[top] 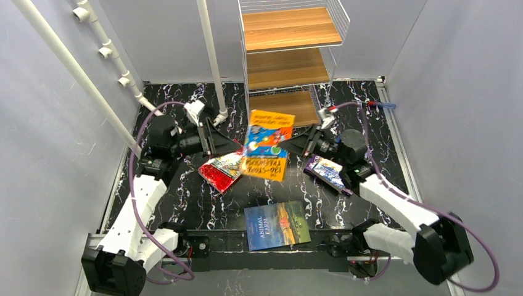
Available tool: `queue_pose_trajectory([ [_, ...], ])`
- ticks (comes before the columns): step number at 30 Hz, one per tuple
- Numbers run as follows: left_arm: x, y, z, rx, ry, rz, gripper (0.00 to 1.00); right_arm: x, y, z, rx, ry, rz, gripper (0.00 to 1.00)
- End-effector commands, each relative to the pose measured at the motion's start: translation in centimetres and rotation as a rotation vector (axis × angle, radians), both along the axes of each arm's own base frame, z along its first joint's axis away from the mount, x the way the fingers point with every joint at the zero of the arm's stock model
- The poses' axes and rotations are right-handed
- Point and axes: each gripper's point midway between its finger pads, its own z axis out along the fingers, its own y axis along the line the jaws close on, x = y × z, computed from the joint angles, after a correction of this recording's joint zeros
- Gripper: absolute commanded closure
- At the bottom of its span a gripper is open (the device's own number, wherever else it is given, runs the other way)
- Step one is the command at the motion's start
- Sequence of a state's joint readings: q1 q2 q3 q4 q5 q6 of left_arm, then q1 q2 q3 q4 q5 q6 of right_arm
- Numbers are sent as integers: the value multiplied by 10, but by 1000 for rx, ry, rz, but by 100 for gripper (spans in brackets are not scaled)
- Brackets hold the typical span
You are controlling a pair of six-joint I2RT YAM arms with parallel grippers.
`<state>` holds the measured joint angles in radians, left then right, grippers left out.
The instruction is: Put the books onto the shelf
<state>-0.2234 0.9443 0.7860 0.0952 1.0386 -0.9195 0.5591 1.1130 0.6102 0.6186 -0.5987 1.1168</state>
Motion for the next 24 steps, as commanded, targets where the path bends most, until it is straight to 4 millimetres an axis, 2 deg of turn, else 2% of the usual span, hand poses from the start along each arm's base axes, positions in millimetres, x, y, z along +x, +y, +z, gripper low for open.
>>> queue_pose_trajectory([
  [1,17,40,-2,273,-13,252,27,65,-74,-3,12,92,-531,99],
  [2,25,52,-2,332,-24,343,27,68,-84,-4,50,110,-593,99],
  [4,27,65,0,381,-23,431,27,77,-106,-17,94,206,-737,99],
  [6,27,71,5,382,-38,481,27,88,-123,-28,120,281,-862,99],
  [8,25,75,8,381,-54,509,27,97,-138,-29,152,297,-959,99],
  [12,22,81,6,399,-63,537,27,116,-154,-31,210,316,-1083,99],
  [16,20,81,0,403,-46,536,27,135,-153,-38,247,351,-1132,99],
  [19,18,79,-3,398,-40,524,27,149,-139,-47,300,382,-1139,99],
  [24,13,80,-1,404,-41,517,27,170,-114,-50,332,380,-1176,99],
])
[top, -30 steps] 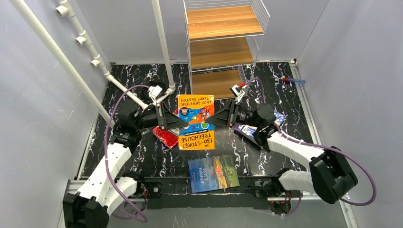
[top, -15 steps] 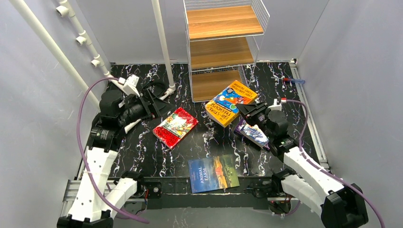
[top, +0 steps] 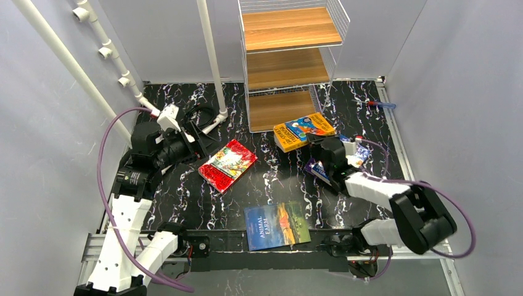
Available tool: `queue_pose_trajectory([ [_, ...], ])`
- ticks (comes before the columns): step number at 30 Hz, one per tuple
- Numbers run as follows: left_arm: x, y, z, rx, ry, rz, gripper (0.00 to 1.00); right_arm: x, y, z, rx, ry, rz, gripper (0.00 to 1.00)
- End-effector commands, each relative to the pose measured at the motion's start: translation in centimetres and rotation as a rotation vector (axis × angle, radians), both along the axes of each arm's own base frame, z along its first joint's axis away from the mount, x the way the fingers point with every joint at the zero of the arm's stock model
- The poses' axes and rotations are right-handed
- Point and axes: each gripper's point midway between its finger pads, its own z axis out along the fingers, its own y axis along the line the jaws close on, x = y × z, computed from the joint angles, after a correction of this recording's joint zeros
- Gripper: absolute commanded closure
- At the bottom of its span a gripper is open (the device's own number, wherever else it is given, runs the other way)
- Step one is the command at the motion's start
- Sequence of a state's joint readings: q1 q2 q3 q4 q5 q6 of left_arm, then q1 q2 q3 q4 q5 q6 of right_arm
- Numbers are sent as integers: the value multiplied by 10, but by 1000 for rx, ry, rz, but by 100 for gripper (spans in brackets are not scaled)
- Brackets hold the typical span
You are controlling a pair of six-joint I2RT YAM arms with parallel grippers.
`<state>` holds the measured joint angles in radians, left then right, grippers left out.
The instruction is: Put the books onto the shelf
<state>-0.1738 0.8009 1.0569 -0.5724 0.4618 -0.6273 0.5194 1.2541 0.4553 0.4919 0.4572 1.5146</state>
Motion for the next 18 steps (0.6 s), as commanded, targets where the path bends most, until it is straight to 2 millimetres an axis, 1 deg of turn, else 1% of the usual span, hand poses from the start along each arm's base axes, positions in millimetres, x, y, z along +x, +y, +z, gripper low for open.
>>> queue_pose_trajectory([
  [1,-9,3,1,17,-10,-7,27,36,18,89,203,-263,-119,99],
  [4,-12,3,5,21,-26,-16,26,46,28,93,239,-287,-128,99],
  [6,-14,2,6,22,-31,-28,27,53,34,91,251,-286,-135,99],
  [9,-15,1,7,26,-34,-42,27,64,41,95,277,-308,-148,99],
  [15,-18,1,8,38,-43,-60,27,98,49,88,252,-311,-228,99],
  [17,-20,1,7,47,-40,-70,27,109,55,81,249,-291,-239,99],
  [18,-21,1,6,51,-36,-74,26,114,56,80,247,-293,-257,99],
])
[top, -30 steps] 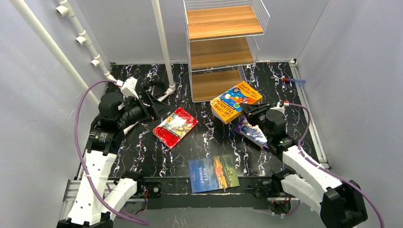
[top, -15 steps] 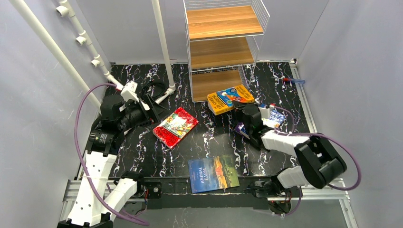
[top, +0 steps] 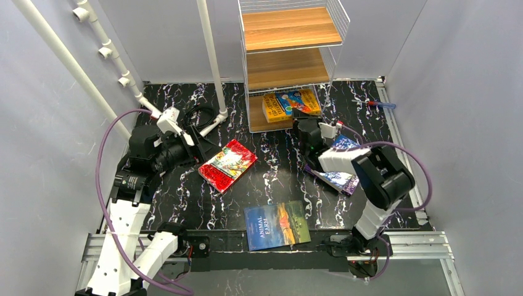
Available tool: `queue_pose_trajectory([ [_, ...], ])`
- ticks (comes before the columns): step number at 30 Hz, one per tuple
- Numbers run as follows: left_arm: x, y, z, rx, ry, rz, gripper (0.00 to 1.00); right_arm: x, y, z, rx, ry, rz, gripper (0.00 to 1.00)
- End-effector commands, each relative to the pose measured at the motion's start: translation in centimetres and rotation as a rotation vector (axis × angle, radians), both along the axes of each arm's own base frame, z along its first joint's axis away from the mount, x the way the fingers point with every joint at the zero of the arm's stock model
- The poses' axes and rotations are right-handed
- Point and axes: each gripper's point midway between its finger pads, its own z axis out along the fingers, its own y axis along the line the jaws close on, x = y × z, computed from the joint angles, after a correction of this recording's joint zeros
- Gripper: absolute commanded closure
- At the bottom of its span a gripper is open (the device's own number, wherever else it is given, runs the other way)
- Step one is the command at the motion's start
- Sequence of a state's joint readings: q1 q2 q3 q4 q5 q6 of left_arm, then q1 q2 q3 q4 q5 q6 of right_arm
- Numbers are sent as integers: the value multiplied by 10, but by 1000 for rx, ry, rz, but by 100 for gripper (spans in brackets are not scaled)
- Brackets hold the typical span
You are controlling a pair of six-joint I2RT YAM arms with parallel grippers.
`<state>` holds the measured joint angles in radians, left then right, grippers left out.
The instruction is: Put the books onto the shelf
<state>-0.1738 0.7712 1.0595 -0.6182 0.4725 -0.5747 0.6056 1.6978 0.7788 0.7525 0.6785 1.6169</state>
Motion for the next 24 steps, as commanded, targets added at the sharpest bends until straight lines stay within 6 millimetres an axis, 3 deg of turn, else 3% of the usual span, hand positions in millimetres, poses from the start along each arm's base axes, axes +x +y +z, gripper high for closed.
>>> queue_pose_trajectory([
  [1,-9,-1,7,19,-17,-47,27,29,3,48,117,-141,-119,99],
  [11,-8,-4,1,38,4,-81,27,39,0,-19,69,-3,-228,99],
  [18,-13,-1,-1,60,4,-87,26,39,-5,-46,26,76,-269,99],
  [24,-17,0,-1,68,4,-89,27,48,-3,-54,1,96,-283,99],
])
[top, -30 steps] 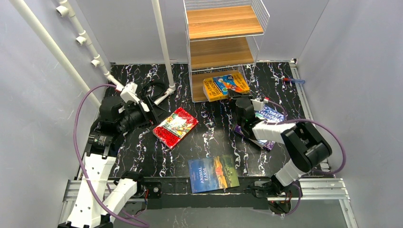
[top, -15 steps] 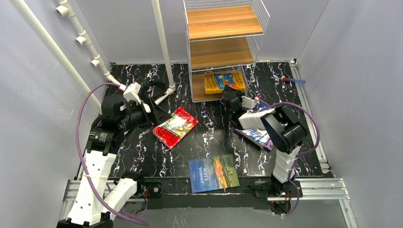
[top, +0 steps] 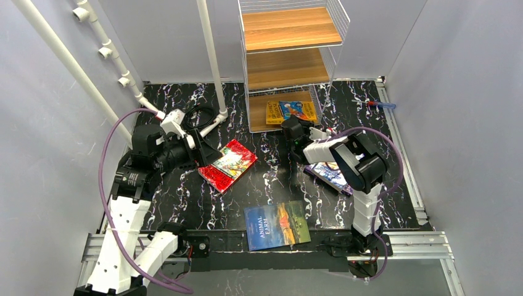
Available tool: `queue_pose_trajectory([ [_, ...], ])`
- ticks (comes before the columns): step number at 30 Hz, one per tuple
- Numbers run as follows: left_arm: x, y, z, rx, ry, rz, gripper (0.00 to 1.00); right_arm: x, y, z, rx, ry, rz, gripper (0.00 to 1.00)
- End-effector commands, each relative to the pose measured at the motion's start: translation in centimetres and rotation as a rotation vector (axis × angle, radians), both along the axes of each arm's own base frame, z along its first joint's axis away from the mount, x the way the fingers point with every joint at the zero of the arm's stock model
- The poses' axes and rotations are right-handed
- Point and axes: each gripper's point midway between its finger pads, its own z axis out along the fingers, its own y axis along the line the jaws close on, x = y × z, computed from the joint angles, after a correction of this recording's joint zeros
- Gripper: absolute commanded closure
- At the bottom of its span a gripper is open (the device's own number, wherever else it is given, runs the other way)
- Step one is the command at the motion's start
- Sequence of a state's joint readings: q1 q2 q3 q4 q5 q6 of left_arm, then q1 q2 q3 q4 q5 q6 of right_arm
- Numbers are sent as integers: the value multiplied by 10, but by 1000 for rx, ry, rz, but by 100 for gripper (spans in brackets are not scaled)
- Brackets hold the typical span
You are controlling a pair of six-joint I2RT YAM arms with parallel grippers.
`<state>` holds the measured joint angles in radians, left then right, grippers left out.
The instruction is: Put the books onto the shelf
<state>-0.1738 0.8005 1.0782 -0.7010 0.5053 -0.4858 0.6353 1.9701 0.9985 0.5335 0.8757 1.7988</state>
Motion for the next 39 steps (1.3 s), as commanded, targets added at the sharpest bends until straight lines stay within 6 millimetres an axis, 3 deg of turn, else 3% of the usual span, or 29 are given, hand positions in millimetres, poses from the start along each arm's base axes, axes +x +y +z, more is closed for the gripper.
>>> queue_pose_trajectory([
  [1,-9,1,13,9,-37,-24,27,15,-4,20,28,-66,-82,99],
  [7,-12,3,12,22,-35,-25,27,22,-4,5,16,-44,-55,99],
  [14,-14,3,10,22,-34,-27,27,18,-10,9,2,-56,-18,36],
  [20,-14,2,7,23,-26,-30,26,15,-9,10,-22,-27,41,18],
  [22,-15,3,7,23,-29,-30,27,13,-9,10,-39,-8,65,3],
  [28,-15,3,6,27,-33,-28,27,5,-4,5,-30,37,147,1],
  [33,-17,4,8,25,-38,-28,27,-3,2,15,-37,49,219,1],
  [39,-18,3,6,26,-36,-31,26,-17,-11,12,-93,138,252,1],
])
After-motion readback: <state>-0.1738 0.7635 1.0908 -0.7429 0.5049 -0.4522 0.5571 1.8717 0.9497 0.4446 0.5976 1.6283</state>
